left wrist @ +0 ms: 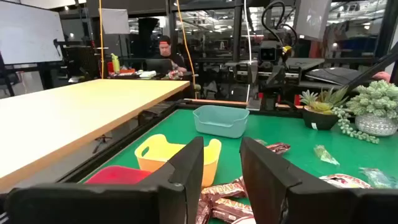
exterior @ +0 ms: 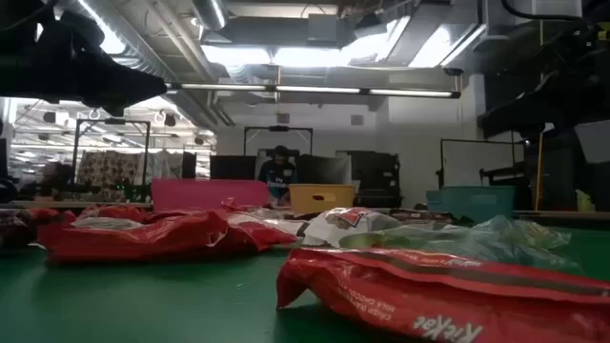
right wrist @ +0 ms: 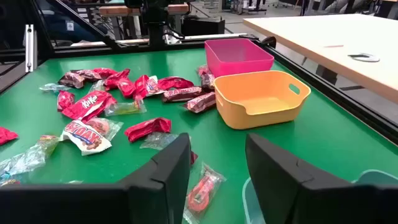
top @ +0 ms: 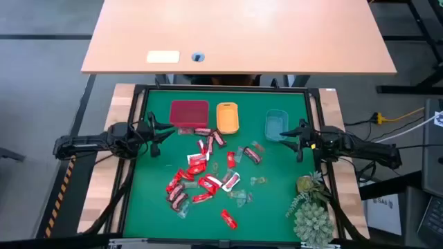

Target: Sort candy

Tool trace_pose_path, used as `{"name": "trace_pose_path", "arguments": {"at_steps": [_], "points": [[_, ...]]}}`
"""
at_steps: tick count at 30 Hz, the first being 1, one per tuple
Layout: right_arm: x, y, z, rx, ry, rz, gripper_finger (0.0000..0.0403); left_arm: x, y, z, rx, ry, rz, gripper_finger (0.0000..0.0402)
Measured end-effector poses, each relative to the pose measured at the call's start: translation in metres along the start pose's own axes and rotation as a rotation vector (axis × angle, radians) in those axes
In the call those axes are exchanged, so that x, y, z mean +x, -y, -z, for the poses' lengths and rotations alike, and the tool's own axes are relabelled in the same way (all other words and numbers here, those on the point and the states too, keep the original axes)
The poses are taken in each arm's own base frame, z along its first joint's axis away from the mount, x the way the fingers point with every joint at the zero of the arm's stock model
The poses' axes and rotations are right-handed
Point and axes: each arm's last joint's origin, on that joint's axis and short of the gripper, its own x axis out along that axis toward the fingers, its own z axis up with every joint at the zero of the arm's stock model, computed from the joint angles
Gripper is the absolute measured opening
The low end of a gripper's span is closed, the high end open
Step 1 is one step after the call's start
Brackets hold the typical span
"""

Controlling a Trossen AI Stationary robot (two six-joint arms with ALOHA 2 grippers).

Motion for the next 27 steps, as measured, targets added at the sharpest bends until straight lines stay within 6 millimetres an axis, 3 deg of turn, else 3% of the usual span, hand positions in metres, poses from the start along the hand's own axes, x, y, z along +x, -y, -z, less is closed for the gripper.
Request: {"name": "trace_pose_path", "arguments": {"at_steps": [27], "points": [[0.0000,-0.0008,-0.0001,0.000,0.001,-0.026,0.0156,0.0000,0.0000,0.0000,0.000,0.000,0.000,0.0103]]}}
